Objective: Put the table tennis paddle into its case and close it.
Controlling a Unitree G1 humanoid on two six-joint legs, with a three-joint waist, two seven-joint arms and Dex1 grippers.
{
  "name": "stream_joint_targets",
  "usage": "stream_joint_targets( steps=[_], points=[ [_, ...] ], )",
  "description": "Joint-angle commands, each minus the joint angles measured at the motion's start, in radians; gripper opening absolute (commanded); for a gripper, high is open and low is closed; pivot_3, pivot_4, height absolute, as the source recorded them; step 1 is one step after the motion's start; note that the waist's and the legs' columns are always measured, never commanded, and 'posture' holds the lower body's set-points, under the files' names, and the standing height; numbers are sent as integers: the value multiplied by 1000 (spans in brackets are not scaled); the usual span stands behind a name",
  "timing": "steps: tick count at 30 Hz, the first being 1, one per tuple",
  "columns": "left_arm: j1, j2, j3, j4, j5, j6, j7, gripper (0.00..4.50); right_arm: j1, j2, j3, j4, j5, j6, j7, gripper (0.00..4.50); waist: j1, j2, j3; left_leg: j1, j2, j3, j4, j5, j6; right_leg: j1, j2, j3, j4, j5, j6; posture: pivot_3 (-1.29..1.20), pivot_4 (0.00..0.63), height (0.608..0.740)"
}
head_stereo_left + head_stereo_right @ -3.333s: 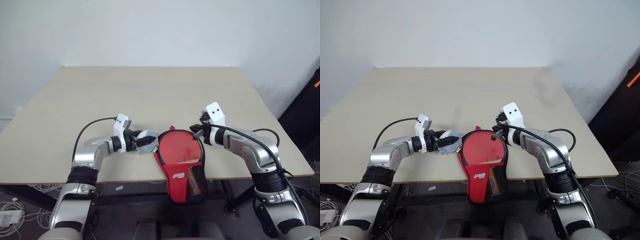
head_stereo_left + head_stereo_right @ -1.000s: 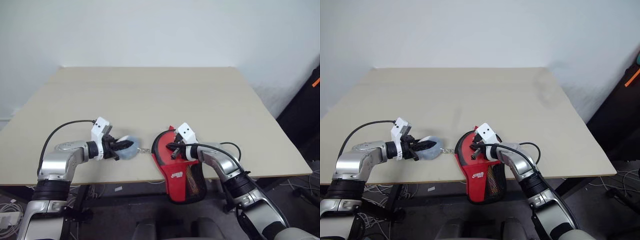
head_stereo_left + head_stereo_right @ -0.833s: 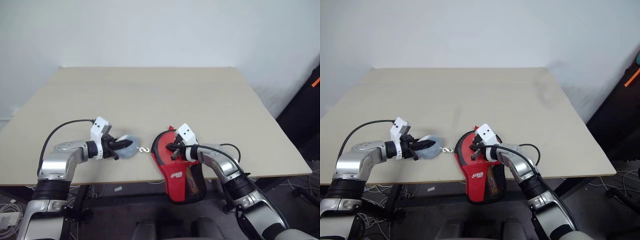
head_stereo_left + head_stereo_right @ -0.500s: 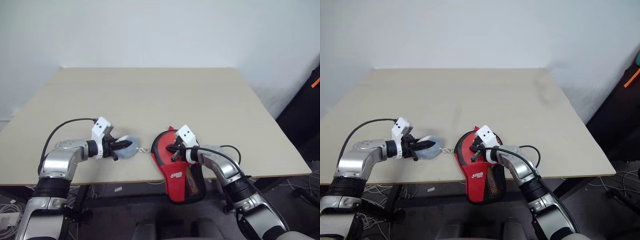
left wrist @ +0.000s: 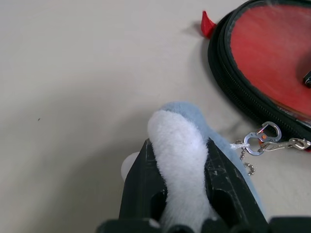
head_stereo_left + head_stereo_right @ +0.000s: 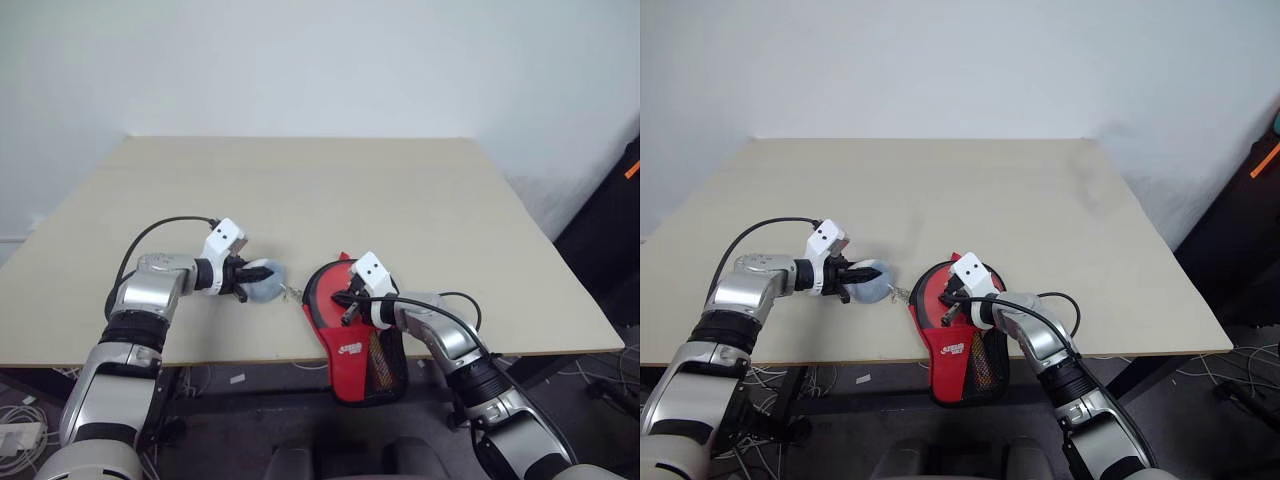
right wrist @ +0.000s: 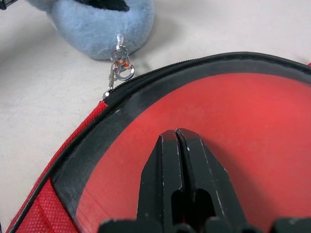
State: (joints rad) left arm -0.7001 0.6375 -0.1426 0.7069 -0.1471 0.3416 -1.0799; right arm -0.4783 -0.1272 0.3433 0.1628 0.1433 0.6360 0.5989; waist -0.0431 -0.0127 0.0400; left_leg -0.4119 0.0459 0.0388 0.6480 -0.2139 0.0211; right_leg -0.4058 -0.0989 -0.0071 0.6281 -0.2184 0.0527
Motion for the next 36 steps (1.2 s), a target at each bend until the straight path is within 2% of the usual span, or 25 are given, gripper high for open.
stream_joint_targets(
  steps=[1, 8, 19, 24, 30, 36],
  points=[
    [-53, -9, -14, 13, 39, -36, -20, 286, 0, 1, 3, 9, -10, 17, -1, 0, 0, 0, 0, 0, 0, 0, 0, 0, 0, 0, 0, 0, 0, 0, 0, 0, 0, 740],
    [-68, -18, -42, 43, 98, -63, -59, 286, -4, 2, 0, 17, -11, 13, -1, 0, 0, 0, 0, 0, 0, 0, 1, 0, 0, 0, 0, 0, 0, 0, 0, 0, 0, 740],
    [-212, -88, -36, 256, 179, -159, -3, 286, -25, 4, -5, 63, -25, -45, 0, 0, 3, 1, -1, 0, 0, -1, 2, 0, 1, 1, 0, -1, 0, 0, 0, 0, 0, 740],
    [-281, -116, -29, 340, 206, -138, 18, 286, -49, 26, -26, 144, -25, -100, -10, 0, 4, 1, -1, 0, 0, -2, 3, 1, 1, 2, 0, -2, 0, 0, 0, 0, 0, 740],
    [-329, -132, -71, 437, 290, -165, 80, 286, -53, 29, -27, 180, -29, -129, -7, 0, 3, 1, -1, 0, 0, -2, 3, 1, 1, 2, 0, -2, 1, 0, 1, 0, 0, 740],
    [-394, -192, -62, 520, 323, -182, 211, 286, -48, 29, -21, 176, -32, -128, -4, 0, 4, 1, -2, 0, -1, -3, 4, 1, 2, 3, 0, -2, 2, 0, 1, 0, 0, 740]
  ],
)
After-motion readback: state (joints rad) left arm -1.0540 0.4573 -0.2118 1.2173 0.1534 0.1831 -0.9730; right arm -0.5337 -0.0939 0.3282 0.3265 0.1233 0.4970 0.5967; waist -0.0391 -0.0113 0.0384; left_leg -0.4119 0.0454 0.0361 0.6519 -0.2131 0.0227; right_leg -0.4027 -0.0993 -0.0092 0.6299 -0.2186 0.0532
